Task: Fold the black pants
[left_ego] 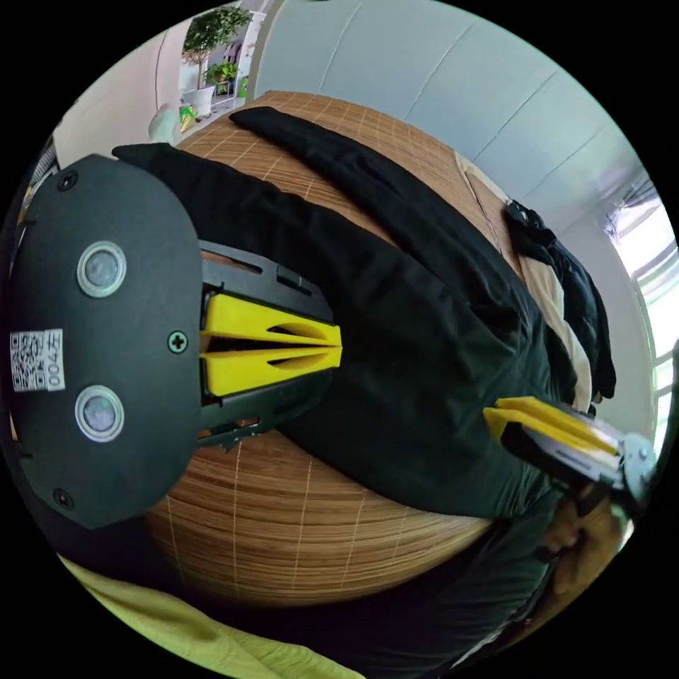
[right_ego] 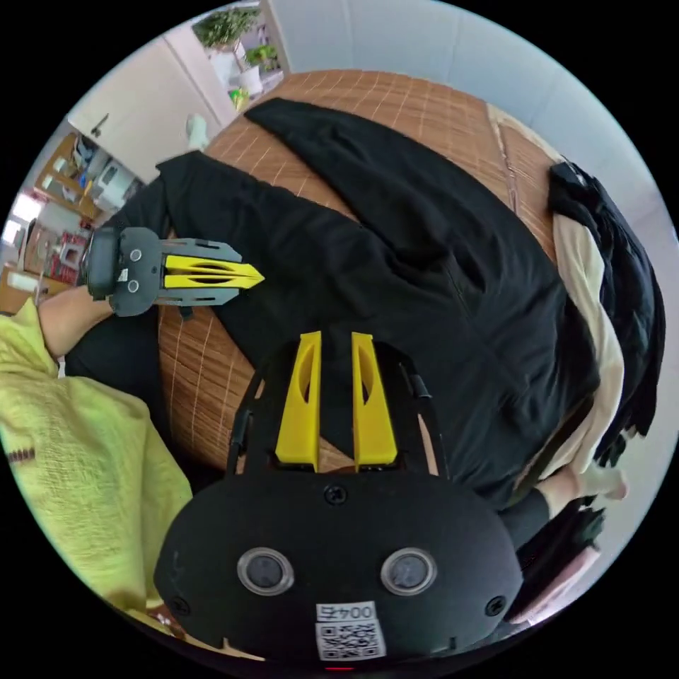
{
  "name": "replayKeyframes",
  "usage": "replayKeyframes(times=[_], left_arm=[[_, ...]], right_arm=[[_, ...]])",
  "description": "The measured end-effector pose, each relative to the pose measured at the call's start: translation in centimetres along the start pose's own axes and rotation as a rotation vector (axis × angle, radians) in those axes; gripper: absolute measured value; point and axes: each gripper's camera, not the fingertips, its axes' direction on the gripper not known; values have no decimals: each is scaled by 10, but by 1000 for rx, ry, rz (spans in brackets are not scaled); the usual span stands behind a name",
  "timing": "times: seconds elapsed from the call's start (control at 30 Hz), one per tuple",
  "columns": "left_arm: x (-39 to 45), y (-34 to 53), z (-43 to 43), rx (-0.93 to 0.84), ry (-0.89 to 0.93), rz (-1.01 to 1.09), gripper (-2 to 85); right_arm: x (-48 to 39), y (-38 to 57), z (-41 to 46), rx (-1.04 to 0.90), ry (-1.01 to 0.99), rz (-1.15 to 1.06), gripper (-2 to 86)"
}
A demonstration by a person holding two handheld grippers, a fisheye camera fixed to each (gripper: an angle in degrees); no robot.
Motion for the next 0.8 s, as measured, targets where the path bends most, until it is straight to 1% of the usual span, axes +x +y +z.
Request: replayKeyframes(times=[0.03,0.1,0.13,0.17,0.23,0.37,0.5,0.63,0.73,0.8], left_arm=[[5,1,-1,1,-17,39,7],[8,2,-1,7,-8,45,7],[8,3,-1,10,0,40,7],[8,4,-2,14,19,28,7],[9,4,-2,13,46,16,7],[15,5,-4,19,51,19,6],[25,4,-4,18,39,44,6],[26,3,-1,14,81,28,6],[27,4,0,9,104,20,6],[30,4,0,8,108,16,6]], right_arm=[[6,-21,-5,-73,13,-11,74],[18,-48,-26,-42,61,23,75],[21,-62,-41,16,102,17,73],[20,-77,-48,27,131,-25,71],[19,-101,-45,-37,148,-101,67],[29,-145,-25,-199,84,-195,80],[31,-166,-21,-244,38,-258,94],[19,-179,-22,-296,26,-339,90],[6,-184,-27,-307,85,-383,51],[1,-190,-34,-296,224,-368,40]])
